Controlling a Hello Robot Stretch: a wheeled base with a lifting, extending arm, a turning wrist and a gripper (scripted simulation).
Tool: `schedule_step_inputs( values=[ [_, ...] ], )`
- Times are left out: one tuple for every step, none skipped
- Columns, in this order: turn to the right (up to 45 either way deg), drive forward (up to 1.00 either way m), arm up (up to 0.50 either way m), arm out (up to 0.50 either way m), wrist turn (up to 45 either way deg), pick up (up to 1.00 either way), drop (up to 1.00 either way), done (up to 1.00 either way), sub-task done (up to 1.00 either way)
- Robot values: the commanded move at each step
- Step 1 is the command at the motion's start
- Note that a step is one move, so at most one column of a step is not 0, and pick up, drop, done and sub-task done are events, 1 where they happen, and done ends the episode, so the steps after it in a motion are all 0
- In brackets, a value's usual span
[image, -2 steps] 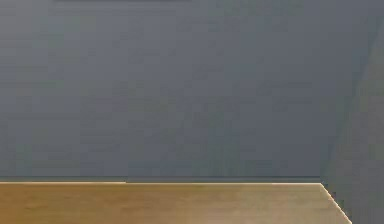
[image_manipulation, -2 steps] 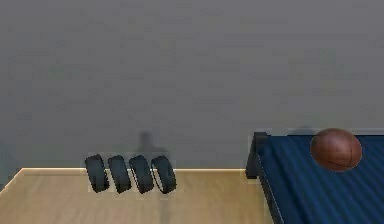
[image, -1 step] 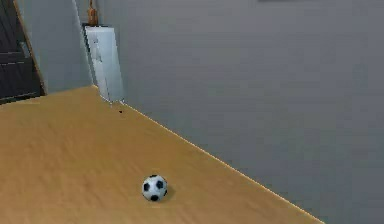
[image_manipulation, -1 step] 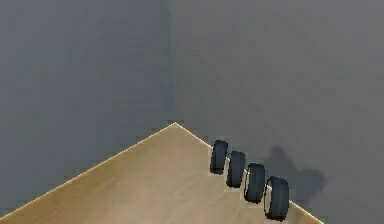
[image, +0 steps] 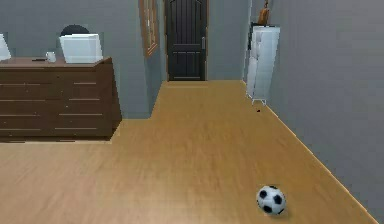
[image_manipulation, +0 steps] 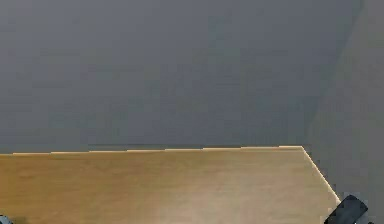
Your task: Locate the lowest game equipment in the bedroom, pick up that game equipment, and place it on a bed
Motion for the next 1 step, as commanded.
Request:
schedule_step_inputs(
  values=[
    [0.0, 0.40, 0.00, 0.00, 0.0, 0.00, 0.00, 0.00, 0.00]
  ],
)
